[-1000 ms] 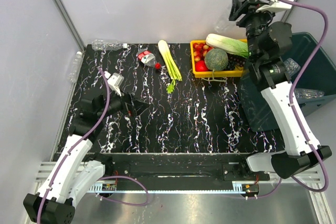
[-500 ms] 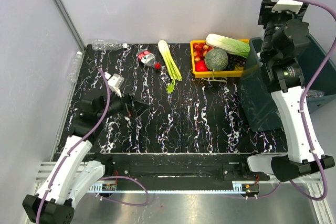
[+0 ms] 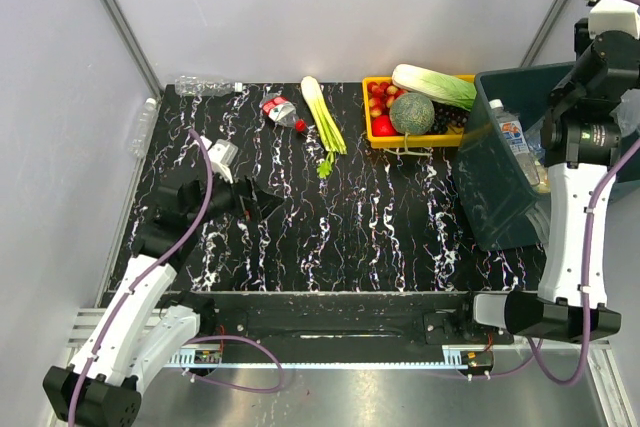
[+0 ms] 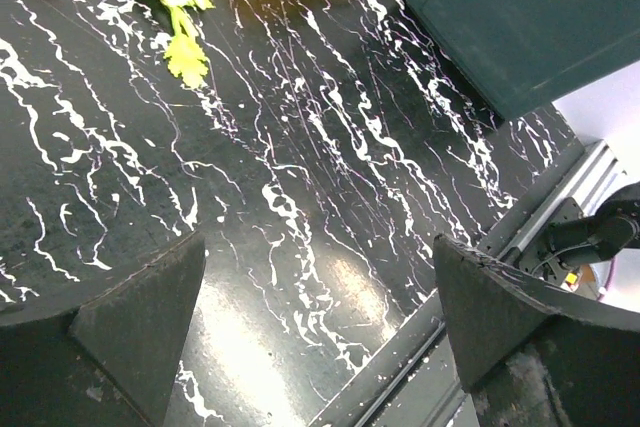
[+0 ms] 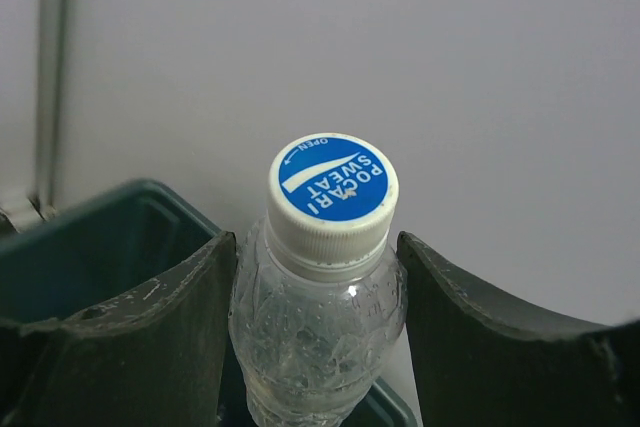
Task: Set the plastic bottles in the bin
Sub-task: Place the plastic bottle in the trash bin.
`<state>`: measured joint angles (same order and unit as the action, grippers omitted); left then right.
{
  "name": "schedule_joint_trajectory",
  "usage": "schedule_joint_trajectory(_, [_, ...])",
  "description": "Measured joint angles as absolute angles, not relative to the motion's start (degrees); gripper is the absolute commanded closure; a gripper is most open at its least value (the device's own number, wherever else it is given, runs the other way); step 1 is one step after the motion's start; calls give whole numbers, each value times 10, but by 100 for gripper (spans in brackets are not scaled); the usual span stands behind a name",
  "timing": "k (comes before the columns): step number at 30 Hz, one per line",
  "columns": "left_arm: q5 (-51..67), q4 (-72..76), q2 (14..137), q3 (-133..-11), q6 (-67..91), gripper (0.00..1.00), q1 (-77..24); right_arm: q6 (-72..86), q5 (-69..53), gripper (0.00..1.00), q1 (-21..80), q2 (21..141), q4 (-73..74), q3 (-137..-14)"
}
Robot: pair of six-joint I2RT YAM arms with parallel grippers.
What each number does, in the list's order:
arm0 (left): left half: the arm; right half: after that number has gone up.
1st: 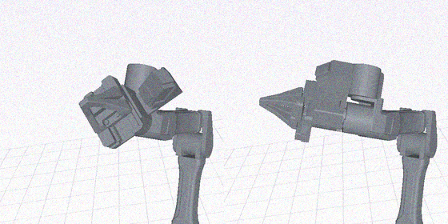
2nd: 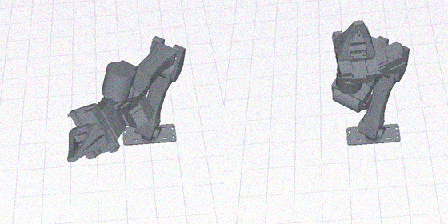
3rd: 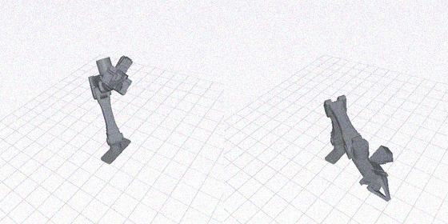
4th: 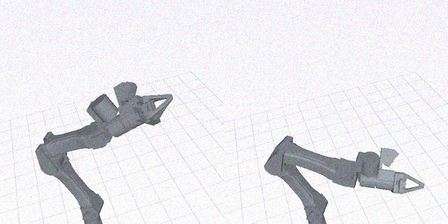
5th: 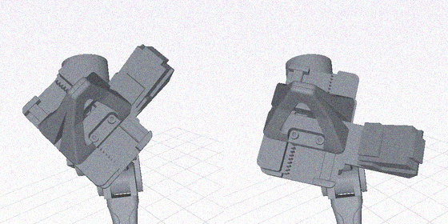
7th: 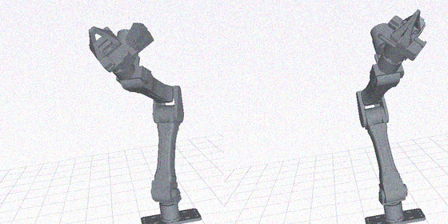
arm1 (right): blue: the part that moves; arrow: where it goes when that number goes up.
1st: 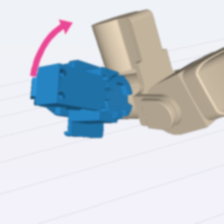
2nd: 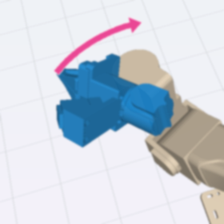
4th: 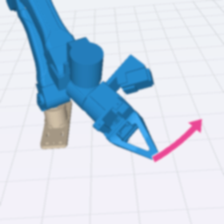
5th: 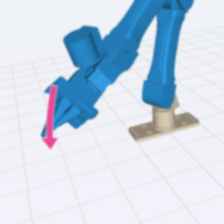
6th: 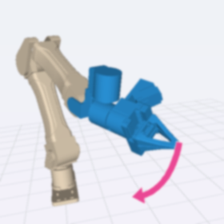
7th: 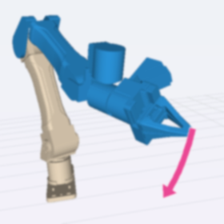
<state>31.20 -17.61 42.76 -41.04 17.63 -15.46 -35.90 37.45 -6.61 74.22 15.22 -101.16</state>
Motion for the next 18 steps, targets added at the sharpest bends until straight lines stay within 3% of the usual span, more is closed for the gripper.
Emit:
schedule_joint_trajectory(5, [289, -180, 416, -411, 171, 1, -155, -353, 359, 43, -137, 739, 200, -962])
schedule_joint_trajectory(10, [277, -184, 418, -413, 165, 1, -155, -327, 303, 18, -176, 739, 254, -910])
schedule_joint_trajectory(18, [264, -198, 419, -413, 163, 1, -155, -268, 216, 10, -173, 738, 327, -945])
